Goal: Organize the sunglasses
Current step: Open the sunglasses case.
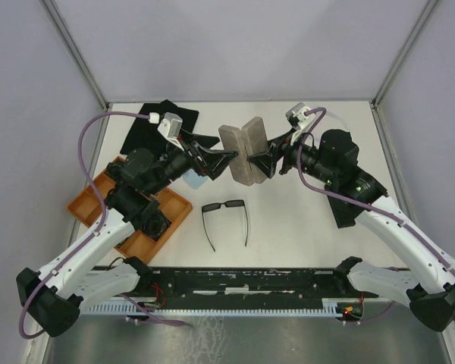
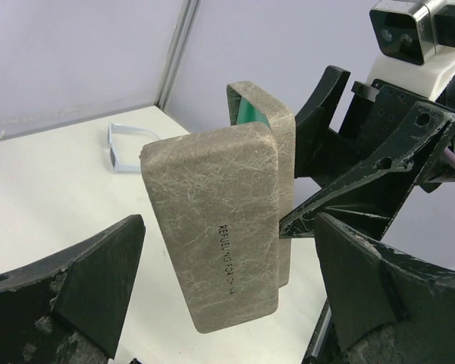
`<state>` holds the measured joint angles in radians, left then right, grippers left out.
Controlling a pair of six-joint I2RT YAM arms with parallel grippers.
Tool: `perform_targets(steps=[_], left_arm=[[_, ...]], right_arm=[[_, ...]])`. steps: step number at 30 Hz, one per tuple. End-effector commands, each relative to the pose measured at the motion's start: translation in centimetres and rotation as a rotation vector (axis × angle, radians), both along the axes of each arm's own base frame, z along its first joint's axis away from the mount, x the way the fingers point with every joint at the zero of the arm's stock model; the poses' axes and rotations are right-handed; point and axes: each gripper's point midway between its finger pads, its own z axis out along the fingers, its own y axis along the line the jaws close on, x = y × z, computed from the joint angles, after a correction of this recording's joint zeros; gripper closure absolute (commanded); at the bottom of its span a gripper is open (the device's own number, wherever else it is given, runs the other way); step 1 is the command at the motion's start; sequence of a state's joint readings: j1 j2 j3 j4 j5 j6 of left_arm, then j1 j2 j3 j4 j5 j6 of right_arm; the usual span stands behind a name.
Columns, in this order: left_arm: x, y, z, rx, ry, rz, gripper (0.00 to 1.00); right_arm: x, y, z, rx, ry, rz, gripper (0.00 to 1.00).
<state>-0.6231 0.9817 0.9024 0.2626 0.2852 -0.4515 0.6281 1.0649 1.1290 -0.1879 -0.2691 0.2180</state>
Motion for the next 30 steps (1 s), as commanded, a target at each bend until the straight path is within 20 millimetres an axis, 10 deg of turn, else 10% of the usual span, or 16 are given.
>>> perform_targets(steps=[1, 30], left_arm=[[-0.3, 0.6, 2.1, -0.016, -0.083, 0.019, 0.01], [2.8, -2.4, -1.1, 0.018, 0.057, 0.021, 0.14]], right_arm=[[-0.7, -0.1, 3.9, 0.135, -0.07, -0.002, 1.0], [0.8, -0.1, 2.7, 0.272, -0.015, -0.085, 0.92]])
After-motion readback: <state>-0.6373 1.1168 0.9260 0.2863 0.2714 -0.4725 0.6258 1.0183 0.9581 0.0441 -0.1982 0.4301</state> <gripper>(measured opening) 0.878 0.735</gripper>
